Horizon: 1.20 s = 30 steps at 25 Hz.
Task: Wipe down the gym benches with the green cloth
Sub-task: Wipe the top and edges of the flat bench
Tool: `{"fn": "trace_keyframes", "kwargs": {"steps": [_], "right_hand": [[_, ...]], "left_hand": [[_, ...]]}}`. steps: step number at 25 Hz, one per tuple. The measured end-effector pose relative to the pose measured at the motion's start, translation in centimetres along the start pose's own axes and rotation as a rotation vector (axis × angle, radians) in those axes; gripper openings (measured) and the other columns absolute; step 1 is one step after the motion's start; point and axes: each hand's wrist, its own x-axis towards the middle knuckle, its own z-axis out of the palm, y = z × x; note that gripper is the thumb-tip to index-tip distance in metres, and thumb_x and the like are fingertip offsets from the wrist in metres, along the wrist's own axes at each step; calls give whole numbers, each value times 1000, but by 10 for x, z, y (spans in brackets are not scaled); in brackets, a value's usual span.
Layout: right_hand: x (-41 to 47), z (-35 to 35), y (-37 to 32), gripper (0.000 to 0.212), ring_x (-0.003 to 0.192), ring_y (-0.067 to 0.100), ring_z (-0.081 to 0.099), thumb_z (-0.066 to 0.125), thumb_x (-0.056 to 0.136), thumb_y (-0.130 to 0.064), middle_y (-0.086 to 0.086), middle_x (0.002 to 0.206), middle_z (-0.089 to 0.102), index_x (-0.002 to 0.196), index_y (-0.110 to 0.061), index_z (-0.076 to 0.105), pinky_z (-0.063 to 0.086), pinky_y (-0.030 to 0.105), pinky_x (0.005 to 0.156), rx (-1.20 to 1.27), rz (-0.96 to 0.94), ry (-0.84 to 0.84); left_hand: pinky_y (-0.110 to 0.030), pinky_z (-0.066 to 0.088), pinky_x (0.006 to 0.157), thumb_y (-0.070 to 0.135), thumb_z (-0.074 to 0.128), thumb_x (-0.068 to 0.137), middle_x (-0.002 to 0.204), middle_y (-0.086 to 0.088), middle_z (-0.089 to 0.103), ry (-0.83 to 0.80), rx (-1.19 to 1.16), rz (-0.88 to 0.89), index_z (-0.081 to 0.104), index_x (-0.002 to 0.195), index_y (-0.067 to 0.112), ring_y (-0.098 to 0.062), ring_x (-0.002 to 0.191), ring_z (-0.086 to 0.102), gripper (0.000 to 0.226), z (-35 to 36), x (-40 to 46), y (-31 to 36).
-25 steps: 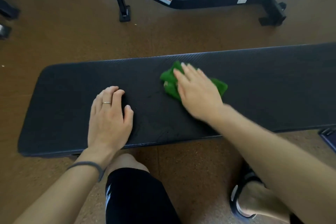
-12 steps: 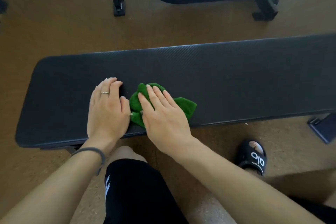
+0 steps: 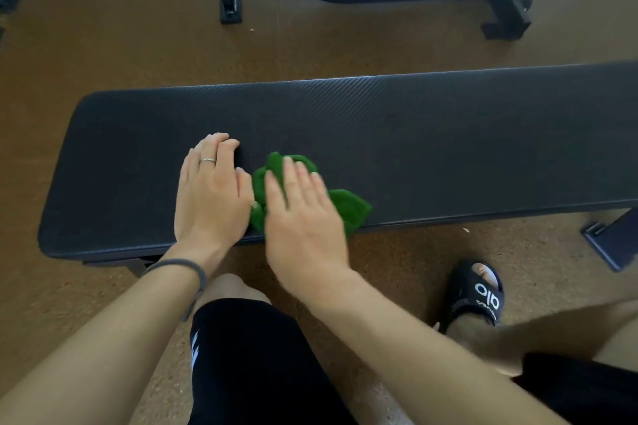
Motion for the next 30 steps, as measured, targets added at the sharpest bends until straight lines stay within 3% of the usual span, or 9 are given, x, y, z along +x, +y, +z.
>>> {"fn": "trace_keyframes", "kwargs": {"steps": [3, 6, 9, 13, 16, 20, 22, 27, 30], "right_hand": [[1, -5, 26, 51, 150, 34, 36, 45, 104, -20, 22, 161, 37, 153, -7, 43, 25, 47, 126, -6, -147, -19], [-18, -15, 104, 48, 146, 36, 43, 42, 104, -21, 23, 157, 43, 149, -5, 49, 28, 47, 124, -70, 109, 90], [-19, -5, 78, 48, 147, 38, 40, 41, 104, -19, 26, 156, 42, 147, -2, 51, 28, 50, 124, -76, 292, 165], [3, 15, -33, 46, 147, 38, 40, 49, 104, -21, 26, 156, 43, 147, -3, 52, 27, 49, 124, 52, -9, 142], [0, 7, 8, 45, 145, 36, 44, 40, 108, -25, 24, 155, 46, 146, -5, 53, 28, 47, 124, 31, -121, 102], [-26, -13, 121, 45, 141, 35, 48, 34, 108, -24, 22, 152, 50, 143, -4, 56, 31, 46, 123, -37, 209, 208], [-27, -10, 106, 48, 144, 35, 46, 30, 109, -24, 21, 153, 49, 142, -3, 57, 30, 48, 123, -14, 380, 255], [1, 19, -30, 46, 147, 36, 41, 41, 105, -23, 23, 156, 45, 144, -5, 55, 27, 47, 124, 84, -73, 140], [-3, 8, -7, 47, 149, 31, 39, 37, 109, -27, 20, 158, 42, 149, -6, 50, 27, 45, 125, 56, -183, 50]], "left_hand": [[-46, 36, 118, 13, 45, 101, 148, -10, 51, 2, -32, 27, 56, 137, 6, -27, 137, 46, 38, -11, 1, -17], [-48, 35, 118, 16, 47, 100, 144, -8, 54, 43, 56, 28, 58, 135, 9, -26, 135, 47, 37, -21, -5, -38], [-49, 35, 118, 14, 48, 99, 143, -8, 54, 66, 15, -23, 59, 133, 9, -26, 135, 47, 37, -19, -8, -42], [-49, 36, 117, 10, 46, 98, 145, -8, 54, 61, -16, -1, 59, 134, 7, -27, 135, 46, 39, -18, -7, -44], [-49, 36, 117, 10, 45, 98, 146, -6, 53, 61, -28, -20, 59, 136, 9, -26, 136, 45, 40, -20, -8, -48], [-48, 38, 117, 11, 44, 99, 146, -4, 53, 60, -46, -31, 59, 136, 11, -25, 137, 45, 40, -20, -8, -44], [-49, 40, 115, 12, 44, 98, 145, -5, 54, 71, -48, -28, 60, 134, 10, -26, 135, 46, 40, -18, -8, -43], [-49, 41, 114, 10, 43, 98, 145, -8, 54, 57, -42, 4, 59, 135, 7, -27, 134, 48, 41, -18, -7, -46], [-49, 40, 115, 10, 45, 99, 145, -10, 54, 34, -6, 31, 59, 137, 6, -28, 134, 49, 40, -25, -4, -54]]}}
